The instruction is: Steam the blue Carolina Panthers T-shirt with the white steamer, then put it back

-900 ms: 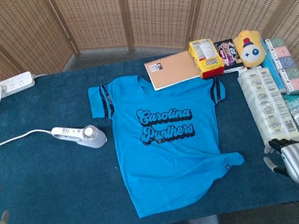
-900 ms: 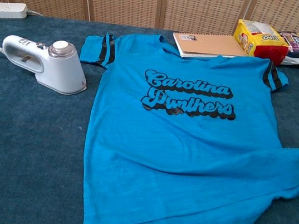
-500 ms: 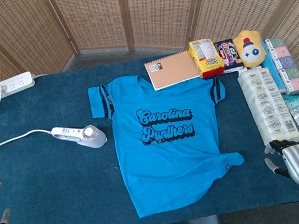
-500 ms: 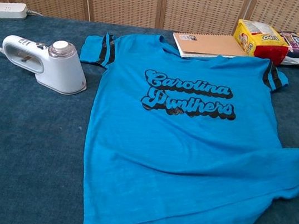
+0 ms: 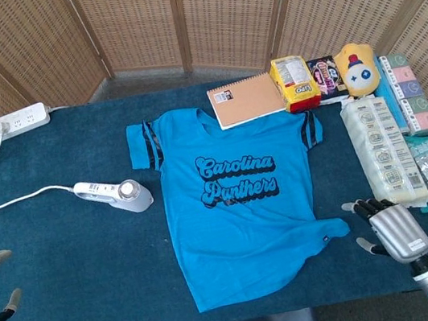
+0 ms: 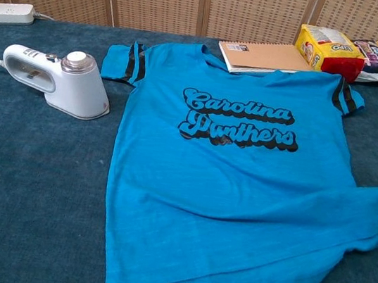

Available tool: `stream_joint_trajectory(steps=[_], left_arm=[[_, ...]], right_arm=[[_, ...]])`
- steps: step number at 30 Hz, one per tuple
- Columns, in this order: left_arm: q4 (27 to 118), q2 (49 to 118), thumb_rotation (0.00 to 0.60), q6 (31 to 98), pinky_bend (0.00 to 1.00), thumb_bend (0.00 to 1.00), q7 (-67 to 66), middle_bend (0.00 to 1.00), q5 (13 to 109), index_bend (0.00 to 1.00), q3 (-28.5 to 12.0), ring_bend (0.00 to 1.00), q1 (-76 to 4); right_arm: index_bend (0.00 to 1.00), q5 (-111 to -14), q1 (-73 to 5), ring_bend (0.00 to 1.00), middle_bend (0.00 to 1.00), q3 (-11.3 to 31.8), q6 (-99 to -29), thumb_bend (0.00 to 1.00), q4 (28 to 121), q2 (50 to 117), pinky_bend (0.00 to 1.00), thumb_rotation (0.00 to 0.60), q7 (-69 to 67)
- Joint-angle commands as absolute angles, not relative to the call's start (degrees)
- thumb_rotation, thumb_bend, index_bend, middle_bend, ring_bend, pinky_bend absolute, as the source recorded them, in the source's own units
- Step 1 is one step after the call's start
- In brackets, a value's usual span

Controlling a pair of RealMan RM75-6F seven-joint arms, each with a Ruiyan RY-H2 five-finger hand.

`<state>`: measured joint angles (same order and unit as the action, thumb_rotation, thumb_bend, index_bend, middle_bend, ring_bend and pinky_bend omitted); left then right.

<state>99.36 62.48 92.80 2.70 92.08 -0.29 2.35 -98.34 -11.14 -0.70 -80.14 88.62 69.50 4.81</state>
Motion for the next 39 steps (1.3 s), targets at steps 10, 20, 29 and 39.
stream_joint_trajectory(steps=[10, 20, 29, 39], left_arm=[[102.33, 61.53, 0.600, 90.18, 0.28, 0.30, 0.63, 0.28, 91.78, 0.23, -1.13, 0.16, 0.04], [102.89, 62.15, 0.600, 88.23, 0.28, 0.30, -0.26, 0.28, 90.96, 0.23, -1.35, 0.16, -1.31], [101.92, 62.46, 0.600, 87.87, 0.28, 0.30, 0.46, 0.28, 89.96, 0.23, -1.32, 0.16, -1.50], [100.84, 62.72, 0.600, 87.66, 0.28, 0.30, 1.47, 0.28, 89.19, 0.23, -1.32, 0.16, -1.67]], right_arm=[[0.18, -95.43, -17.50, 0.32, 0.28, 0.04, -68.61, 0.27, 92.53, 69.83, 0.42, 0.600, 10.51], [0.20, -92.54, -21.03, 0.31, 0.28, 0.82, -62.79, 0.28, 92.45, 71.27, 0.42, 0.600, 13.04], [0.25, -87.93, -23.57, 0.35, 0.33, 1.07, -57.43, 0.29, 92.65, 72.62, 0.45, 0.600, 16.93], [0.42, -87.30, -23.02, 0.48, 0.44, 0.24, -59.61, 0.30, 91.41, 74.88, 0.57, 0.600, 18.49]])
